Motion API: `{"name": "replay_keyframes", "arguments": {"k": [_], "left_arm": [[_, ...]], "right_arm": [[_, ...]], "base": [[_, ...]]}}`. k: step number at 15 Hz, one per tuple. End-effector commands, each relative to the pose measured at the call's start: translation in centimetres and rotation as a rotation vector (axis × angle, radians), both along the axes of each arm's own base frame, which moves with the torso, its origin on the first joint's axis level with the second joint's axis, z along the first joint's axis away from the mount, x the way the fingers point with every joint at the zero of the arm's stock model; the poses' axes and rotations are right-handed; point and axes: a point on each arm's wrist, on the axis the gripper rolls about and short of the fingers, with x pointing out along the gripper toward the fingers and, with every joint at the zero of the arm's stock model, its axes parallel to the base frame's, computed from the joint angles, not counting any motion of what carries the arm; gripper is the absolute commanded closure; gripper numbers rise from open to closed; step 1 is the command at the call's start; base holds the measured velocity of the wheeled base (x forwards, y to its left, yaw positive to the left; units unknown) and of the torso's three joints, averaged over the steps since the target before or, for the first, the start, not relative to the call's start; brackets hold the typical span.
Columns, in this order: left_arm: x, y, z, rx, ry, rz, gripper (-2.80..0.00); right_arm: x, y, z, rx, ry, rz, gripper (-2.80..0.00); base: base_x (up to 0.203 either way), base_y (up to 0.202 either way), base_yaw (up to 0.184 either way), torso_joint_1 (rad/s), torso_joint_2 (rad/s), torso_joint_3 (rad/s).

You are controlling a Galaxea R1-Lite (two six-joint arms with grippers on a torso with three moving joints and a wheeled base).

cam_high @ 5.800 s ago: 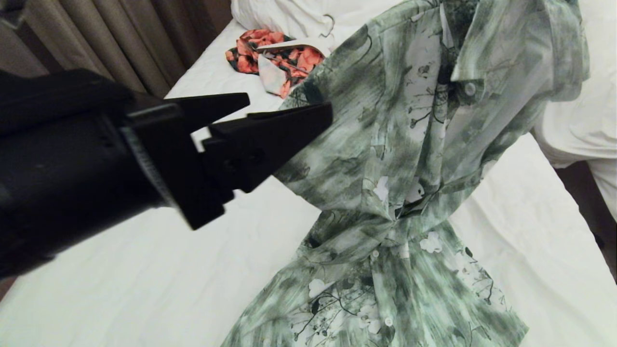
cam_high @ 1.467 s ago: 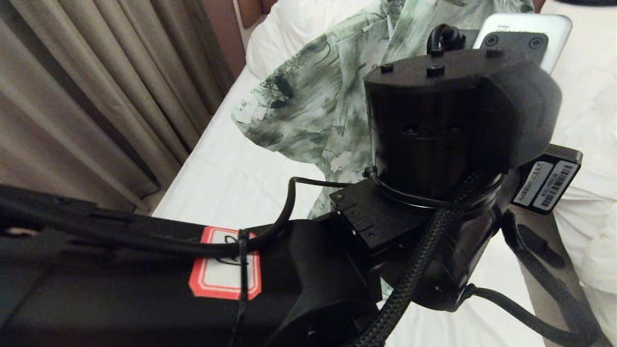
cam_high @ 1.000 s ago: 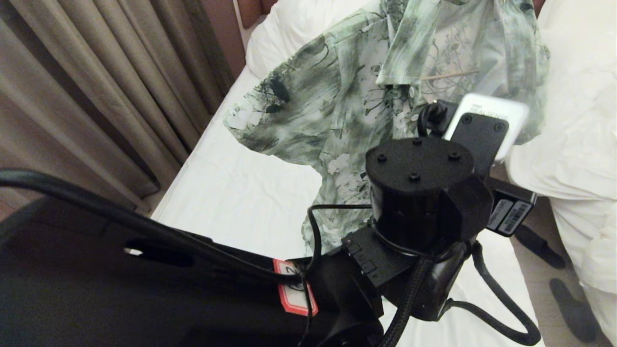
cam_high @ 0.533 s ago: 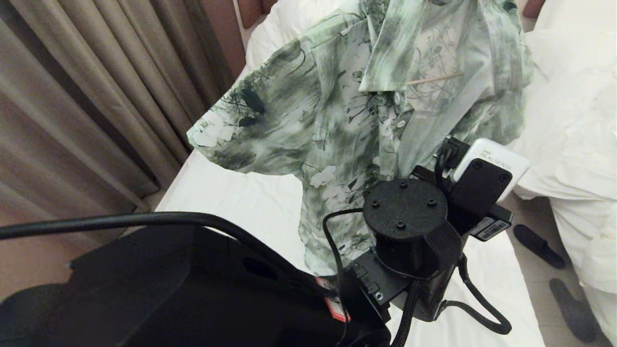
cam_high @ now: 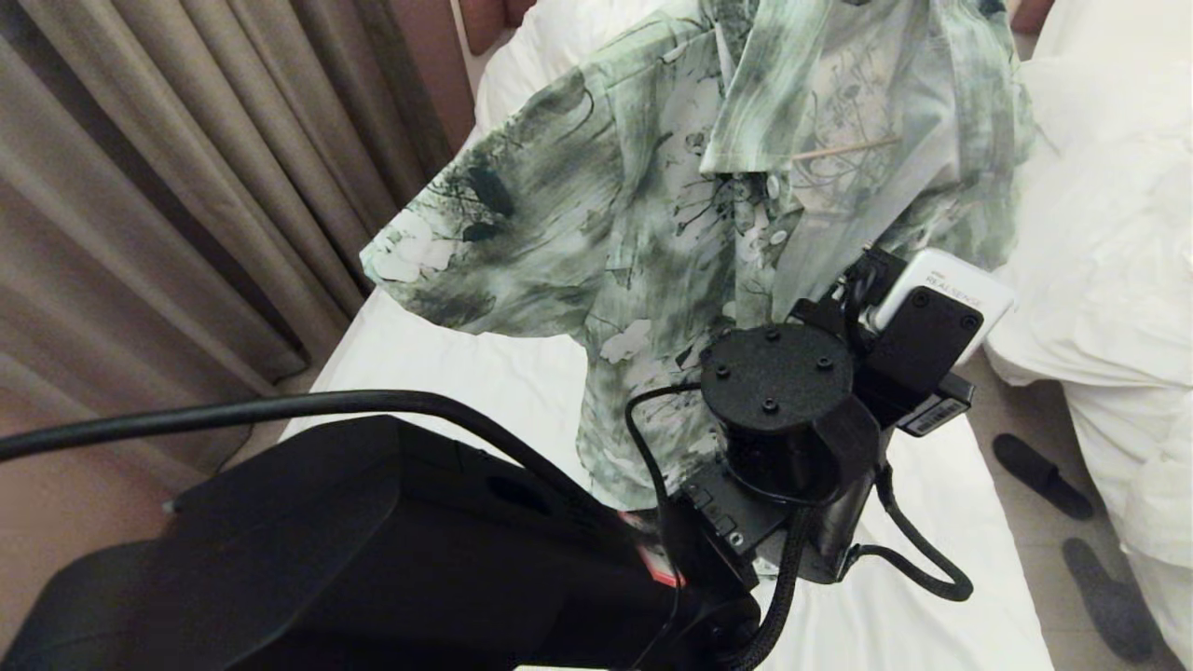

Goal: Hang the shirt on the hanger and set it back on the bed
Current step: Take the clothes hanger out of the clothes

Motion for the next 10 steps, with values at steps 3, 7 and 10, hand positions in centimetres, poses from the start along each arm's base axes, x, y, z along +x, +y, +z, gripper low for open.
{"name": "replay_keyframes", "arguments": {"k": [3,7,10], "left_arm": [[0.1,0.8,0.7,-0.014,-0.005,0.019,-2.80],[-0.8,1.2,-0.7,0.000,0.009,0.019,-2.80],[-0.8,1.3,-0.2,-0.016,0.002,0.024,-2.80]], "right_arm": [[-0.2,-0.2,0.1,0.004,-0.004,-0.001,0.00],[-0.3,-0.5,0.3,0.009,-0.008,-0.007,0.00],[-0.3,-0.4,0.3,0.011,-0.006,-0.001,0.00]], "base": [[0.000,0.000,0.000,0.000,0.00,0.000],[0.000,0.000,0.000,0.000,0.00,0.000],[0.000,0.000,0.000,0.000,0.00,0.000]]}}
